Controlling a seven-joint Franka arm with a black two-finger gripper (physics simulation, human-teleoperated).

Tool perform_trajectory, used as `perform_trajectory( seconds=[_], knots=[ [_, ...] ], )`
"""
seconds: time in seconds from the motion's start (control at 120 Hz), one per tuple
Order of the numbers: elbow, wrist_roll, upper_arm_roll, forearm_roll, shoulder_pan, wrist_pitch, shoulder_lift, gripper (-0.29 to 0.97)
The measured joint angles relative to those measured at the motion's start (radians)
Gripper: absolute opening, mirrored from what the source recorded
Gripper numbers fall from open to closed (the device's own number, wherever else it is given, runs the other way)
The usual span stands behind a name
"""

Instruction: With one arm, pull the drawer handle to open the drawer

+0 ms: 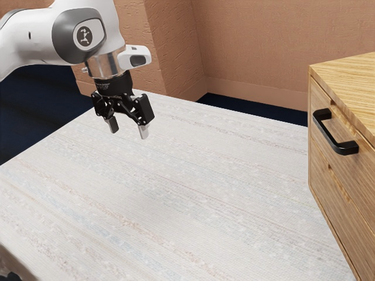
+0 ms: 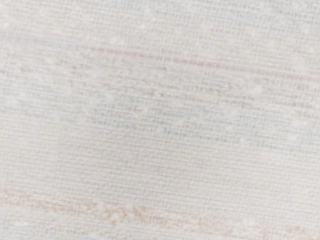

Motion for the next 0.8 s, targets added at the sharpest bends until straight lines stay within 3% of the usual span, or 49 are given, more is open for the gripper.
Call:
perform_trajectory(
  seconds=[0.267, 0.408, 0.517, 0.583, 0.7, 0.8],
  knots=[
    [0.023, -0.004, 0.002, -0.008, 0.006, -0.012, -0.012, 0.68],
    [0.058, -0.066, -0.004, -0.002, -0.001, -0.085, -0.17, 0.68],
    [-0.154, -0.143, -0.013, 0.011, -0.033, -0.1, -0.336, 0.68],
    [-0.287, -0.201, -0.082, 0.052, -0.062, -0.081, -0.441, 0.68],
    [-0.447, -0.311, -0.177, 0.099, -0.08, -0.031, -0.542, 0.68],
    [-0.489, -0.429, -0.235, 0.116, -0.082, -0.004, -0.57, 0.68]
  ],
)
